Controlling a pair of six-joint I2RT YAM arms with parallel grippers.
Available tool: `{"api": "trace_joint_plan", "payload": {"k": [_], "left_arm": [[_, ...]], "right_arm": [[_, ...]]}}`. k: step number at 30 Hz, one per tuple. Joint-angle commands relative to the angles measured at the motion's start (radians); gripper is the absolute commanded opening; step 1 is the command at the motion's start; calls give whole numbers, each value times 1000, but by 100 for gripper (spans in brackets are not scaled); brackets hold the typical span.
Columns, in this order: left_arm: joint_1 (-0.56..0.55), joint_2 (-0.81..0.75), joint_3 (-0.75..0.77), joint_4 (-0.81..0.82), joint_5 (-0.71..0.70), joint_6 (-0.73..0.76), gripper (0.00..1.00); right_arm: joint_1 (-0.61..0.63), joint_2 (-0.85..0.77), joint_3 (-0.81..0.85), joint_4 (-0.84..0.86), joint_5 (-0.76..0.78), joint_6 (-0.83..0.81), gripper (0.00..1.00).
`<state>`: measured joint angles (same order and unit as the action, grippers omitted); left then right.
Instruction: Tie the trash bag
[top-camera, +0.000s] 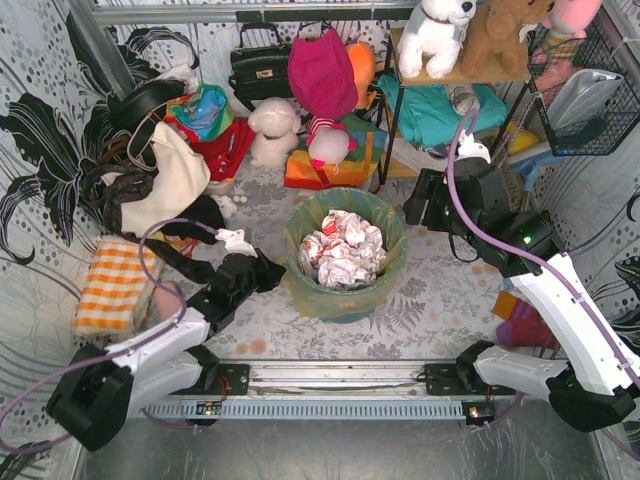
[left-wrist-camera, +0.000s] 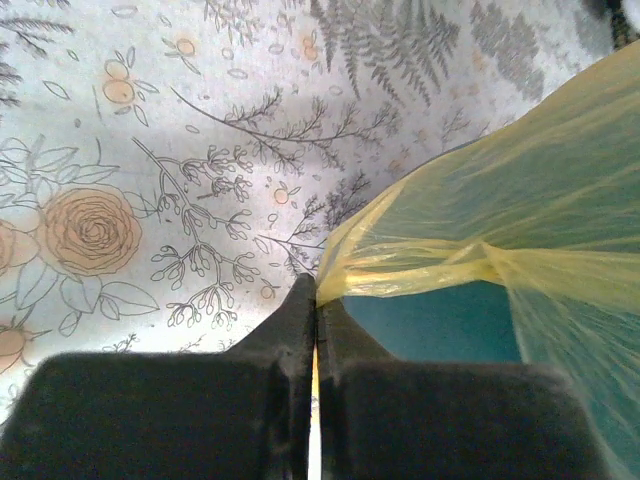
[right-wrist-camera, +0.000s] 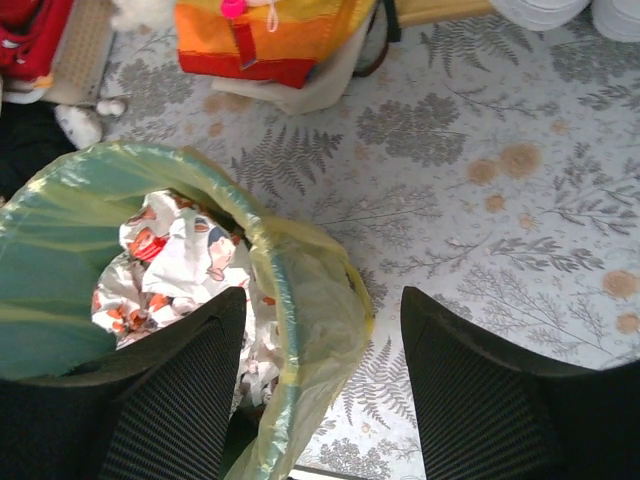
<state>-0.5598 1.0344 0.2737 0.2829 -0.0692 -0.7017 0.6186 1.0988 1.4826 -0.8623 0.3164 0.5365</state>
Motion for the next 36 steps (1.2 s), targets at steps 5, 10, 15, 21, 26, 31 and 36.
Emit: {"api": "trace_joint_plan", "payload": {"k": [5, 10, 15, 21, 26, 31, 36], "left_arm": [[3, -242, 112, -445, -62, -75, 3], [3, -311, 177, -593, -43, -104, 3], [2, -366, 263, -696, -43, -110, 2], [3, -386, 321, -736, -77, -90, 0], [3, -310, 351, -686, -73, -65, 0], [4, -214, 386, -612, -70, -26, 0], [3, -88, 411, -569, -62, 12, 0]], "right_arm": [[-5, -17, -15, 88, -92, -35, 63], [-4, -20, -17, 144, -173, -67, 63], [-21, -6, -23, 71, -72, -42, 64], [-183, -68, -108, 52, -77, -25, 64], [-307, -86, -214, 81, -215, -40, 63], [-420, -70, -396, 180, -436, -62, 63], [-498, -30, -568, 310, -656, -67, 61]]}}
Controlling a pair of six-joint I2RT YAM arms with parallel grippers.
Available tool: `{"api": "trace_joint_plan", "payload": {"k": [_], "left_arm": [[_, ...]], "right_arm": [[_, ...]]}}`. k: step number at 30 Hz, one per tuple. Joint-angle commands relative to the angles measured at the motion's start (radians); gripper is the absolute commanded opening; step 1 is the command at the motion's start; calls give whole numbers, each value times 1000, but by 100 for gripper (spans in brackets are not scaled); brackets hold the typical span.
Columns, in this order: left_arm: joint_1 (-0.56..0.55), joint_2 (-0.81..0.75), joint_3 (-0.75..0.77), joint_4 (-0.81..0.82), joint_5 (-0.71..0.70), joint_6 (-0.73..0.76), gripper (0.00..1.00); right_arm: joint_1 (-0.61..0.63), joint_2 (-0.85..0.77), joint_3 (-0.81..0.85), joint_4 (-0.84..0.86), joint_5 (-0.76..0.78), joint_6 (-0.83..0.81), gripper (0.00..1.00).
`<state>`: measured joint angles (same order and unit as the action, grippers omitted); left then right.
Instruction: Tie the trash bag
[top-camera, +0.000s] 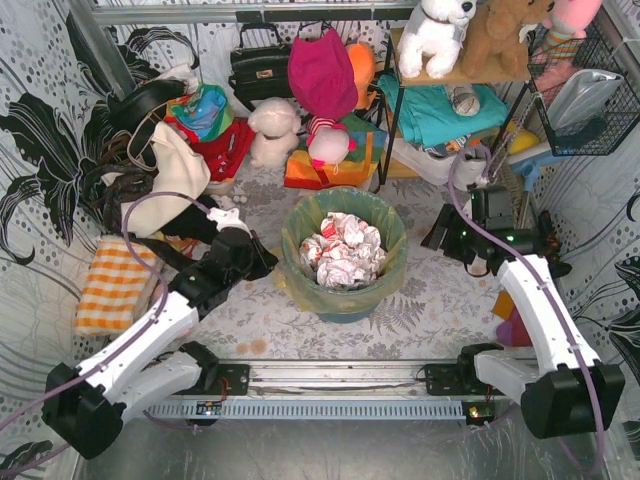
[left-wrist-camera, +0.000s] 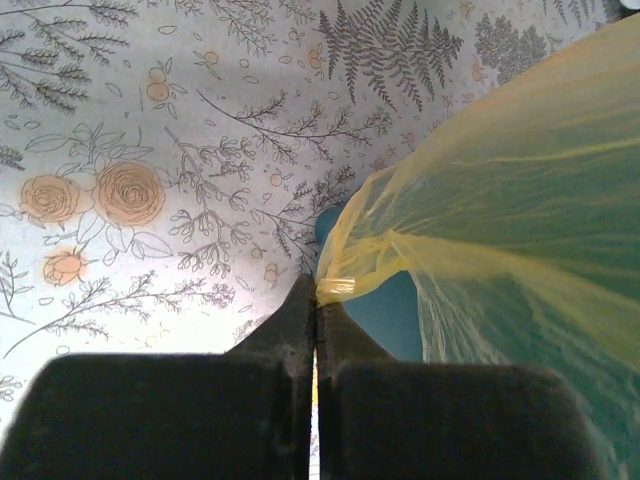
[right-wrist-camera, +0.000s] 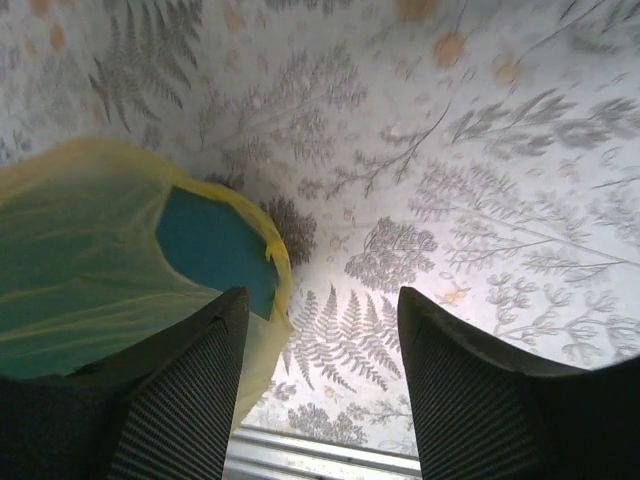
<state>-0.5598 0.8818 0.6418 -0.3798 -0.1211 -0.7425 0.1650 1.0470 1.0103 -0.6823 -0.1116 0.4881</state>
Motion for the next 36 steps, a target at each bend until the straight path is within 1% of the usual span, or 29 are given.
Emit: {"api": "trace_joint_plan", "payload": {"k": [1, 4, 7, 11, 17, 20, 24, 31, 34, 36], "left_arm": [[4, 85, 40, 102, -6, 56, 0], [3, 131, 26, 142, 11, 58, 0], [3, 173, 30, 161, 18, 59, 0], [4, 213, 37, 175, 31, 64, 0], [3, 242, 48, 180, 41, 72, 0], [3, 244, 51, 180, 46, 72, 0], [3, 247, 50, 183, 47, 75, 0], [3, 259, 51, 189, 55, 78, 0], [3, 266, 55, 191, 55, 78, 0], [3, 268, 55, 195, 57, 80, 0]], "right_arm": [[-55, 30, -128, 163, -267, -14, 59], [-76, 48, -221, 261, -366, 19, 55], [-79, 75, -307, 352, -424, 61, 55], [-80, 118, -406, 488, -497, 141, 51], [-80, 207, -488, 654, -559, 218, 46], [-79, 247, -507, 692, -537, 233, 45], [-73, 300, -547, 794, -581, 286, 44], [-24, 353, -547, 860, -591, 317, 44], [-8, 373, -547, 874, -584, 325, 40], [-4, 381, -551, 882, -574, 333, 36]]}}
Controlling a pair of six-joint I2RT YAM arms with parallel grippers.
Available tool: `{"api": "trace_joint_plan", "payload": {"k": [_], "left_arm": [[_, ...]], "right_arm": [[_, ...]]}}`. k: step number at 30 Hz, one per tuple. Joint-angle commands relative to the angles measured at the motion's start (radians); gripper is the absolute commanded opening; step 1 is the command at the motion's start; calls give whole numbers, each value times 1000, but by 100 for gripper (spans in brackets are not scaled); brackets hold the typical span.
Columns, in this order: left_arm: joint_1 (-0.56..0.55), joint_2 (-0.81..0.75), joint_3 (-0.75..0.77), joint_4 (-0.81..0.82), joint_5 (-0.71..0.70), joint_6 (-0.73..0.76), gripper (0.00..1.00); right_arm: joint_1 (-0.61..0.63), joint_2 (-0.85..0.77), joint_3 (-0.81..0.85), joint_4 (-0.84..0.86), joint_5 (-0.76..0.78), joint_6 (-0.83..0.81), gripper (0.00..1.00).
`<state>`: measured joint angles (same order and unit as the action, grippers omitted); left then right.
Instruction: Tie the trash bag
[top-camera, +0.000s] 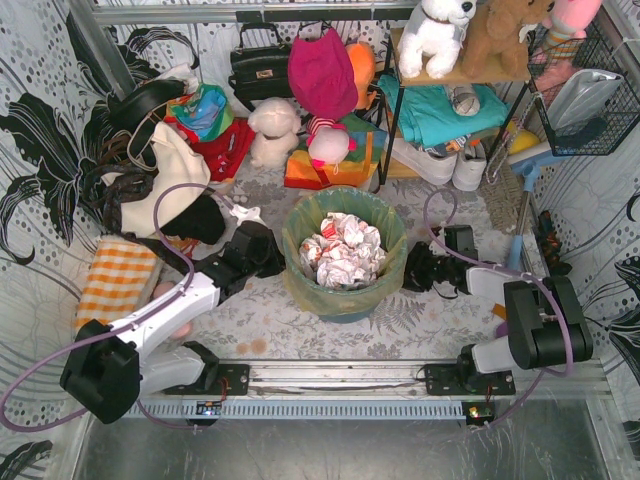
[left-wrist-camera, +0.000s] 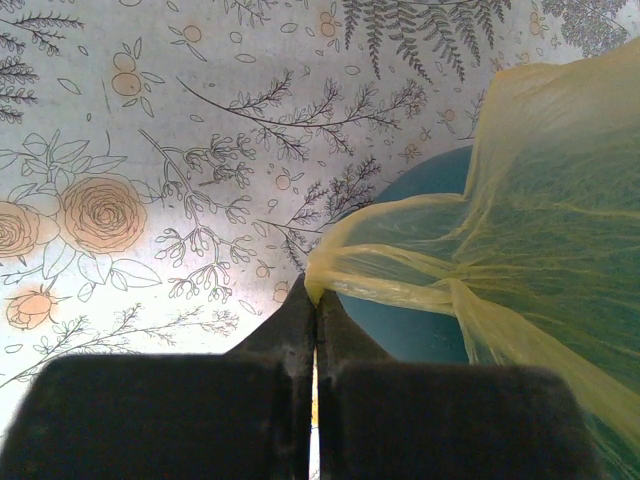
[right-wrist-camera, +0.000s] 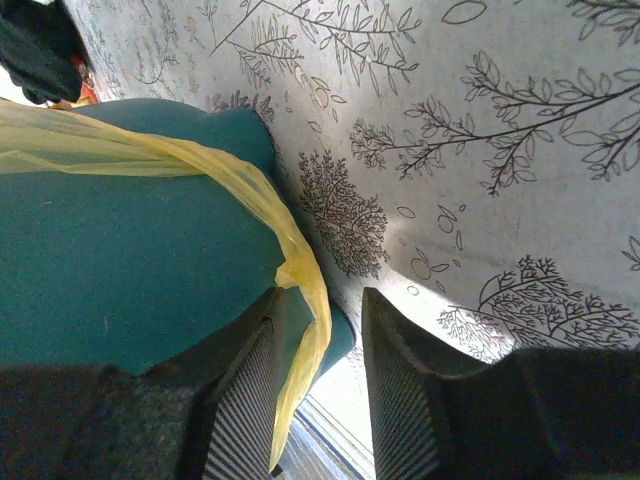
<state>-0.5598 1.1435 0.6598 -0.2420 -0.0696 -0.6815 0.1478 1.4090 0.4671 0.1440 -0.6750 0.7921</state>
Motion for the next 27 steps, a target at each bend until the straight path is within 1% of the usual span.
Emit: {"api": "trace_joint_plan", "payload": {"k": [1, 3, 9, 11, 15, 17, 20, 23, 27], "left_arm": [[3, 7, 37, 58, 7, 20, 0], [3, 9, 37, 58, 8, 20, 0], [3, 11, 33, 60, 9, 20, 0], [4, 11, 28, 67, 13, 16, 0], [3, 9, 19, 69, 16, 10, 0], [3, 4, 17, 66, 12, 11, 0], [3, 0, 13, 62, 7, 11, 0], [4, -7, 11, 54, -6, 10, 0], [3, -19, 3, 43, -24, 10, 0]], "right_arm": [[18, 25, -10, 61, -7, 30, 34], [23, 34, -14, 66, -2, 34, 32], [36, 64, -43, 125, 3, 55, 31], [36, 84, -55, 150, -2, 63, 30], [36, 91, -71, 168, -1, 68, 18], [36, 78, -74, 162, 12, 67, 10], [36, 45, -69, 112, 45, 55, 0], [35, -10, -49, 17, 110, 25, 0], [35, -103, 23, -213, 283, -69, 0]]}}
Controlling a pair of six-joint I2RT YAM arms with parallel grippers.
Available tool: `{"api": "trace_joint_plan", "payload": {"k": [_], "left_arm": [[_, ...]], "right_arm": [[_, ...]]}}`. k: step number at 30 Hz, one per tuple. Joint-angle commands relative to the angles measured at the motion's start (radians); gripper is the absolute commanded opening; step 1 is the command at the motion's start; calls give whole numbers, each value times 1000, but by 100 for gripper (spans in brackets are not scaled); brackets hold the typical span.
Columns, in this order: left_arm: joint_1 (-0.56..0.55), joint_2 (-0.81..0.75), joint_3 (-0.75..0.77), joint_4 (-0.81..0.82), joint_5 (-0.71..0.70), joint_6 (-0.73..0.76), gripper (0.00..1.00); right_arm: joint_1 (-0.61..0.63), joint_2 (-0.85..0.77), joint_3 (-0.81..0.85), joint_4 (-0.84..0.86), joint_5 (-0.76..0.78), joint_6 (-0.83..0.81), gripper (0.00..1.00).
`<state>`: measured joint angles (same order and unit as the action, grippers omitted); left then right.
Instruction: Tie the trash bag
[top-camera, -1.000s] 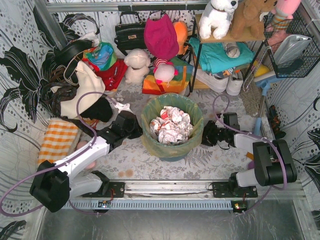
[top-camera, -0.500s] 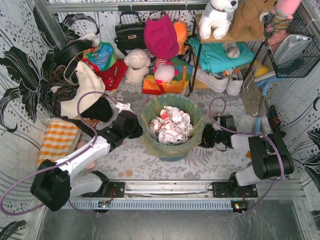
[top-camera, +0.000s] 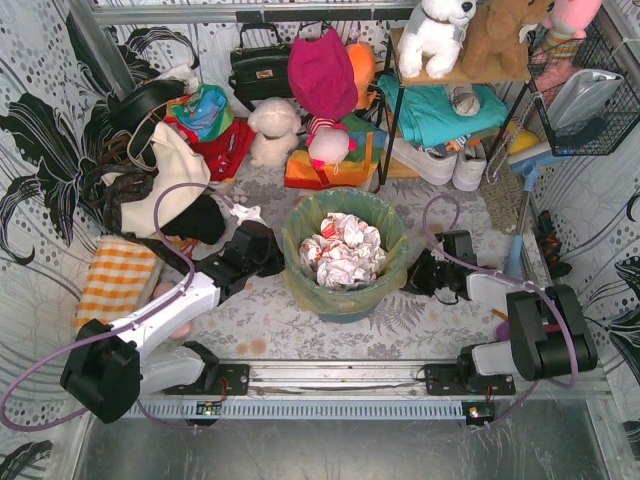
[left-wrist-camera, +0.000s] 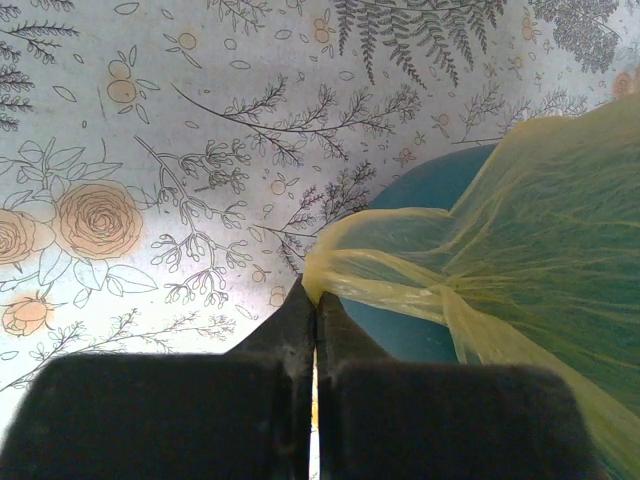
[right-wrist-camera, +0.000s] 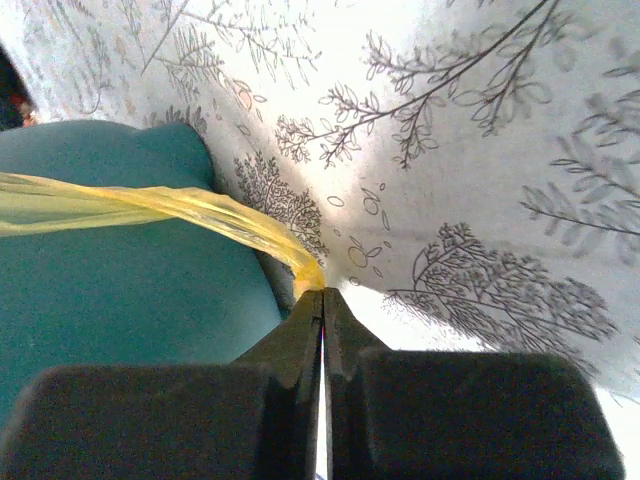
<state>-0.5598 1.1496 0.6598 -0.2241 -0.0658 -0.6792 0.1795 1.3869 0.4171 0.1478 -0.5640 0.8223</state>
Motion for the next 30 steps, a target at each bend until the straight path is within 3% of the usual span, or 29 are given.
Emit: {"api": "trace_joint_plan", "payload": {"k": [1, 12, 17, 23, 30], "left_arm": [[3, -30, 1, 23, -34, 7, 0], [4, -27, 0, -16, -75, 17, 0], [3, -20, 20, -70, -107, 29, 0], [3, -17, 19, -46, -66, 36, 0], [3, -2, 15, -21, -44, 31, 0]], "right_arm": [[3, -108, 92, -291, 222, -129, 0], [3, -236, 254, -697, 702, -331, 0], [5, -239, 280, -732, 749, -321, 0], [5, -272, 256, -643, 587, -313, 0], [5, -265, 218, -526, 364, -253, 27]]}}
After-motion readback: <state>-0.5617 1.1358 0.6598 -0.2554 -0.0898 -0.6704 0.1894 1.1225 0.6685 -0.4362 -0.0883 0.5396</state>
